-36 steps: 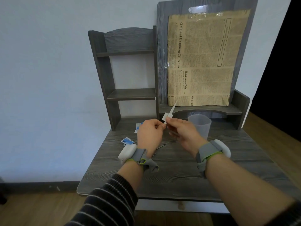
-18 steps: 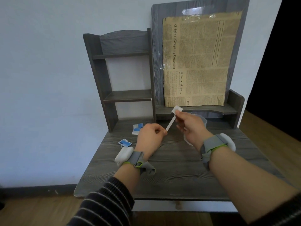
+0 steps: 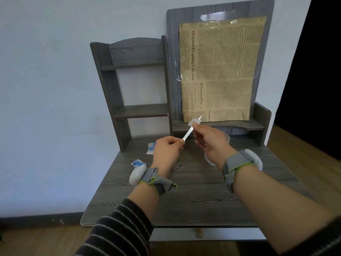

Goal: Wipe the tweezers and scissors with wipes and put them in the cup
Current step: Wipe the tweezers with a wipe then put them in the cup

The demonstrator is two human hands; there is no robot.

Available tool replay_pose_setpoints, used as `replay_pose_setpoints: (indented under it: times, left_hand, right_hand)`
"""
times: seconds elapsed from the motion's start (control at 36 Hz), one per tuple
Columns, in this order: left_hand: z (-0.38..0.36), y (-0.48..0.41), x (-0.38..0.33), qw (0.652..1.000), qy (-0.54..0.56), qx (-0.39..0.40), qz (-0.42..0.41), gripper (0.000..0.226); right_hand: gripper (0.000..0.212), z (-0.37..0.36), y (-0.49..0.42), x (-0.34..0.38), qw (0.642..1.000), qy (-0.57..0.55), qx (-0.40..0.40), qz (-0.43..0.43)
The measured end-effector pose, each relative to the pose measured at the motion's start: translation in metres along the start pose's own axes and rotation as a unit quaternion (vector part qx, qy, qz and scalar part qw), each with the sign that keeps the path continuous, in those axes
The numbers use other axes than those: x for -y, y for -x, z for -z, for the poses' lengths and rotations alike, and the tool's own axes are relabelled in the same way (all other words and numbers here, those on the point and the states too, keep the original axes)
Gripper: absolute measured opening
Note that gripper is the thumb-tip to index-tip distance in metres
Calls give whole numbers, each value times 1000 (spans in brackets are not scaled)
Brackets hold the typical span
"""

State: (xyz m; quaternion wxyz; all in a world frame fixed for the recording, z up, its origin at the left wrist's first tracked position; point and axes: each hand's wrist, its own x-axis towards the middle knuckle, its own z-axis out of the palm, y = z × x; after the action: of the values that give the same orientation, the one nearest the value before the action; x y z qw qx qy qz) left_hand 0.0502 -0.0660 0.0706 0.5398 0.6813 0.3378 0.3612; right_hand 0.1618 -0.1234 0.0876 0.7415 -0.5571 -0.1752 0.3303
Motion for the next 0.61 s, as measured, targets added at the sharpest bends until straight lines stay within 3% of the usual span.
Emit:
replay_pose_setpoints:
  times: [0.22,0.61]
  left_hand:
    - [3,-2,1,986,-141,-42,-72,14]
    - [6,5,-2,981,-172,7,-95,12]
  right_hand:
    - [8,-8,4,-11,999,24,26,-14]
    - [6,6,0,5,998,-45,-44,-30]
